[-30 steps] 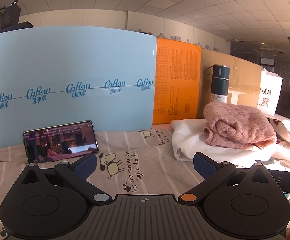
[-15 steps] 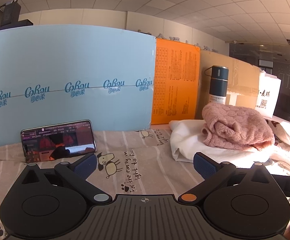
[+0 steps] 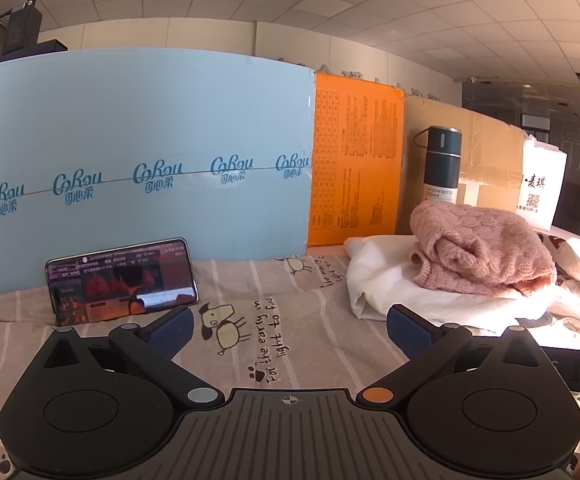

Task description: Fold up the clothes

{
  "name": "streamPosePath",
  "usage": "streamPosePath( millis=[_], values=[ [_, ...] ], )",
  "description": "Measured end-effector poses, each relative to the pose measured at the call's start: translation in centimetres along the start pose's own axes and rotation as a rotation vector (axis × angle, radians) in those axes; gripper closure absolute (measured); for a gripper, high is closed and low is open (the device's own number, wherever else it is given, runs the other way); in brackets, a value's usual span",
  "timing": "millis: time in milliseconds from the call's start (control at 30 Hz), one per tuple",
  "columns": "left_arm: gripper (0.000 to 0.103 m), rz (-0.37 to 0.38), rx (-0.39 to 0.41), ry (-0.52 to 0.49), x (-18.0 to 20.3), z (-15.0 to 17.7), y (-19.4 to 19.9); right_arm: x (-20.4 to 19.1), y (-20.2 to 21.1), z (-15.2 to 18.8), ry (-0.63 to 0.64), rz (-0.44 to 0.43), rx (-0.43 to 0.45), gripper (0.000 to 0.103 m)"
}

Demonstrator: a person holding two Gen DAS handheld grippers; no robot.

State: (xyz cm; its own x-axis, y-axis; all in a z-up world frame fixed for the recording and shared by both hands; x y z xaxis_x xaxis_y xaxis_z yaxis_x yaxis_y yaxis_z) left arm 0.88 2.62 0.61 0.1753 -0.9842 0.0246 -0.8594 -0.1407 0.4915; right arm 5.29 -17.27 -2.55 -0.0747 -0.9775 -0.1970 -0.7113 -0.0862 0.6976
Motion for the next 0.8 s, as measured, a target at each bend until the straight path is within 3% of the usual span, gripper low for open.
streamPosePath(
  millis=[800],
  values=[
    [0.000,0.016,-0.013,-0.001,0.14,0.13,-0.27,-0.03,0.04,-0.04,0.006,0.005,0.005,0.000]
  ],
)
Point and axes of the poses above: each gripper's, at about its wrist camera, not at the fingertips, and y roughly against the way its jaws point, x to its right, z to its underside, the point moved 3 cm from there along -y, roughly the way its jaws point, and after that the axes turned 10 degrees about -x, right-handed, at the moved point
